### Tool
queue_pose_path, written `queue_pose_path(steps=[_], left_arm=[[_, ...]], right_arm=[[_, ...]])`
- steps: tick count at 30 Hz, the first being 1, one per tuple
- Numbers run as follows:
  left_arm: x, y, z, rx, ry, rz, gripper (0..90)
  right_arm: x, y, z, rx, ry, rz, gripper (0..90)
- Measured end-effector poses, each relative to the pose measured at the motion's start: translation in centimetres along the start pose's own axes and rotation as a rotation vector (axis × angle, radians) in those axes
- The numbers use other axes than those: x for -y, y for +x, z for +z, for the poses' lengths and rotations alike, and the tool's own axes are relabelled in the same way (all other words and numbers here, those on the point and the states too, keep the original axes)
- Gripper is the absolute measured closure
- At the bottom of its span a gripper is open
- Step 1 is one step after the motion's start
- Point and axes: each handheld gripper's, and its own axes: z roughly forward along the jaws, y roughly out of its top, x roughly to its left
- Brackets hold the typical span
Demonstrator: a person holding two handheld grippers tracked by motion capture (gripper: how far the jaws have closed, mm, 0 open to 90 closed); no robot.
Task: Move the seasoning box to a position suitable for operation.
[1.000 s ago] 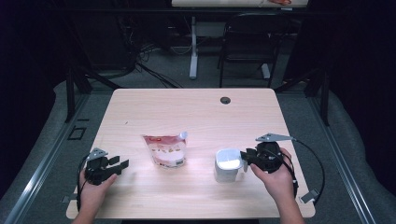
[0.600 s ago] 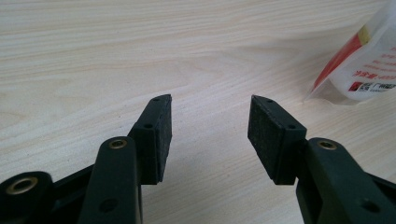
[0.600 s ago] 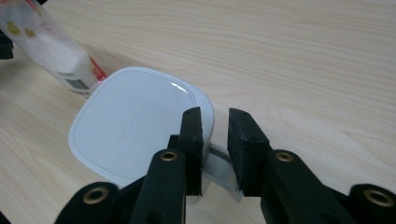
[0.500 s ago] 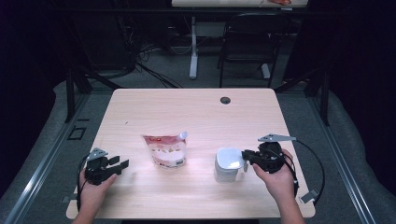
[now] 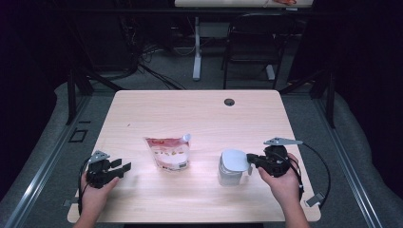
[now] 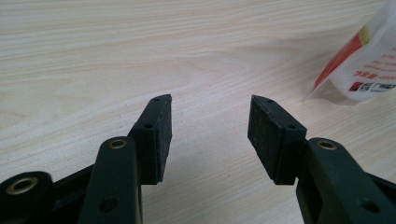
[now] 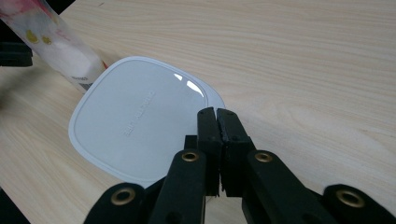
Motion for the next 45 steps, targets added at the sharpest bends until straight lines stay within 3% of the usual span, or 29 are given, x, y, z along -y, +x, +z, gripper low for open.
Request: queue_pose_path(steps=[4, 17, 25, 45], left_arm=[[-0.03, 0.02, -0.04, 0.003, 0.008, 0.002, 49.9], [0.02, 0.02, 0.03, 0.001, 0.008, 0.0, 49.8], [0.0, 0.07, -0.04, 0.004, 0.014, 0.0, 49.8], [-0.02, 0.07, -0.05, 0.005, 0.011, 0.001, 49.8]], right_arm=[[0.12, -0.18, 0.01, -0.013, -0.011, 0.02, 88.6], [0.31, -0.29, 0.0, -0.026, -0.022, 0.024, 90.0], [0.27, -0.08, 0.01, -0.008, -0.02, 0.004, 90.0], [0.53, -0.44, -0.01, -0.029, -0.032, 0.03, 90.0]])
